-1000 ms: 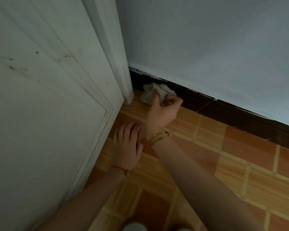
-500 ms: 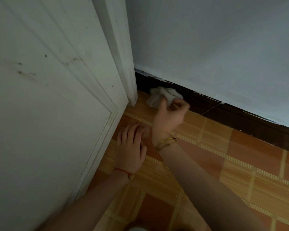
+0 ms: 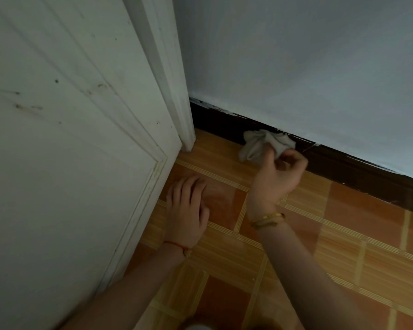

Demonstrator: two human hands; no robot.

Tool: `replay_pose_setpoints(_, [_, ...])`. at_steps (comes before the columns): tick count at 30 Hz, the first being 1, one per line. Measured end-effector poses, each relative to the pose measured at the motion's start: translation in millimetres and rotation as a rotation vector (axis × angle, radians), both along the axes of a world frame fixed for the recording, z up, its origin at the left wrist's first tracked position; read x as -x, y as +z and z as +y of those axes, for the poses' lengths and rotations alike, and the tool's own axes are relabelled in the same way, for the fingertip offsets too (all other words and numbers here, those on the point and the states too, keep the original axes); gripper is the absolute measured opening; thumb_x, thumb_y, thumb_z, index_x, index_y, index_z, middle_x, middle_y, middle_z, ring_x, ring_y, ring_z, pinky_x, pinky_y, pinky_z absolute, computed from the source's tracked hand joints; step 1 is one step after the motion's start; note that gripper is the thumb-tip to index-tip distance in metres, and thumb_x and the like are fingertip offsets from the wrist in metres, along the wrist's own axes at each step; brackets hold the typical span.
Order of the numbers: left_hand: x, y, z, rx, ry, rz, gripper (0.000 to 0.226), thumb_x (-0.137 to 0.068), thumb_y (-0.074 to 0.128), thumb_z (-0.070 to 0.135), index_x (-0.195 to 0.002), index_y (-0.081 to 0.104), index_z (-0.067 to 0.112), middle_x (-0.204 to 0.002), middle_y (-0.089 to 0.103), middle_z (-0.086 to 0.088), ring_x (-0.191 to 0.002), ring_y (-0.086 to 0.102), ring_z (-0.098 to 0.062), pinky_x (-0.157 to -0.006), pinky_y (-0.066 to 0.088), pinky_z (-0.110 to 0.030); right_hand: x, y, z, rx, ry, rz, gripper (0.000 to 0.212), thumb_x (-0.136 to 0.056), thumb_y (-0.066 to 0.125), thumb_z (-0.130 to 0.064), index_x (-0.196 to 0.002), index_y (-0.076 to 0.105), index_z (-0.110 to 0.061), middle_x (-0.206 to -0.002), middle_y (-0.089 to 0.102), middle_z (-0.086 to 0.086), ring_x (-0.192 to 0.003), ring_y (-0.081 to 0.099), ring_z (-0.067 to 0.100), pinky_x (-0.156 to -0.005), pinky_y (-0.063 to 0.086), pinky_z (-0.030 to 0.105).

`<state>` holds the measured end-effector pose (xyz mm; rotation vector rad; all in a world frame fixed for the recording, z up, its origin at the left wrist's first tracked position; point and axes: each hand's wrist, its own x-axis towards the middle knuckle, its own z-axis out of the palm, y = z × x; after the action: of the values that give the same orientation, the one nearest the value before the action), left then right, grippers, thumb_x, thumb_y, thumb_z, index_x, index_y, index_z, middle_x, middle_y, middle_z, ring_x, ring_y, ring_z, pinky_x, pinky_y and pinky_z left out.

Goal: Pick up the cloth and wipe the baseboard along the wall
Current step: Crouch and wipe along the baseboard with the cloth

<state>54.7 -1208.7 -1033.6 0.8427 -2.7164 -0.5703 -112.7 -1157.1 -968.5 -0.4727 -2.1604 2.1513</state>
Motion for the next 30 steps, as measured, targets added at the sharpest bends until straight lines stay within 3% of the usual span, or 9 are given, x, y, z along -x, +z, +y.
replay_pose_setpoints(2, [0,0,0,-0.001,0.000,-0.001,0.048,-0.089,0.046,0.019,-0.135,0.057,0.010,-0.140,0.053,-0.011,-0.130,0.045,-0.030,-0.110,0.036,-0.055,2,2,5,-0.001,-0.008,0.006,0.028,-0.081,0.074,-0.007,-0.098,0.052,-0.010,-0.096,0.058,0.000,-0.079,0.059,0.000,-0.072,0.052,0.017])
replay_pose_setpoints(6, [0,-1,1,0.012,-0.006,0.004,0.048,-0.089,0.046,0.020,-0.135,0.057,0.010,-0.140,0.053,-0.011,-0.130,0.045,-0.030,-0.111,0.035,-0.054,-9,7,-21,-0.014,0.023,-0.036,0.029,-0.079,0.076,-0.010,-0.097,0.053,-0.015,-0.096,0.060,-0.004,-0.086,0.063,0.011,-0.073,0.055,0.021])
replay_pose_setpoints(9, [-1,-3,0,0.029,-0.003,-0.006,0.050,-0.088,0.047,0.022,-0.136,0.052,0.011,-0.140,0.051,-0.012,-0.129,0.044,-0.031,-0.112,0.034,-0.054,-24,6,-59,-0.061,0.159,-0.036,0.029,-0.075,0.077,-0.006,-0.092,0.055,-0.015,-0.094,0.063,0.002,-0.085,0.062,0.013,-0.078,0.056,0.031])
replay_pose_setpoints(11, [-2,-4,-1,0.038,-0.005,-0.015,0.051,-0.088,0.047,0.024,-0.138,0.048,0.011,-0.140,0.049,-0.012,-0.129,0.043,-0.033,-0.111,0.035,-0.054,-28,6,-76,-0.053,0.175,-0.065,0.029,-0.073,0.078,-0.004,-0.088,0.055,-0.012,-0.091,0.063,0.006,-0.080,0.058,0.013,-0.074,0.054,0.029])
replay_pose_setpoints(16, [-1,-2,0,0.016,0.006,-0.013,0.050,-0.087,0.046,0.021,-0.135,0.057,0.010,-0.139,0.053,-0.012,-0.129,0.045,-0.032,-0.109,0.037,-0.057,-16,-1,-44,-0.068,0.134,-0.047,0.026,-0.074,0.075,-0.005,-0.087,0.056,-0.015,-0.086,0.062,-0.002,-0.078,0.059,0.010,-0.076,0.056,0.038])
replay_pose_setpoints(20, [0,0,0,0.000,0.003,-0.001,0.049,-0.088,0.045,0.020,-0.133,0.058,0.009,-0.139,0.054,-0.012,-0.129,0.044,-0.030,-0.107,0.038,-0.058,4,3,11,0.006,-0.011,-0.005,0.029,-0.078,0.074,-0.001,-0.095,0.054,-0.011,-0.096,0.061,0.005,-0.077,0.059,0.004,-0.072,0.053,0.019])
replay_pose_setpoints(23, [0,0,0,-0.007,0.000,-0.001,0.049,-0.088,0.045,0.020,-0.134,0.058,0.009,-0.140,0.053,-0.012,-0.130,0.044,-0.030,-0.108,0.038,-0.057,11,5,36,0.020,-0.084,0.023,0.031,-0.080,0.075,-0.006,-0.100,0.052,-0.009,-0.101,0.058,0.009,-0.074,0.057,-0.001,-0.072,0.052,0.017])
replay_pose_setpoints(26, [0,0,0,-0.004,0.003,-0.006,0.049,-0.088,0.045,0.020,-0.134,0.058,0.009,-0.140,0.053,-0.012,-0.129,0.044,-0.031,-0.108,0.038,-0.058,9,2,32,0.001,-0.070,0.008,0.031,-0.081,0.076,-0.008,-0.099,0.051,-0.011,-0.102,0.059,0.010,-0.080,0.060,0.006,-0.072,0.053,0.018])
replay_pose_setpoints(30, [1,-1,0,0.007,0.002,-0.007,0.048,-0.088,0.045,0.020,-0.134,0.058,0.009,-0.140,0.053,-0.012,-0.129,0.045,-0.031,-0.108,0.038,-0.058,-1,-8,-1,-0.074,-0.005,-0.037,0.031,-0.077,0.076,-0.003,-0.093,0.052,-0.014,-0.095,0.062,-0.001,-0.085,0.063,0.010,-0.073,0.054,0.016])
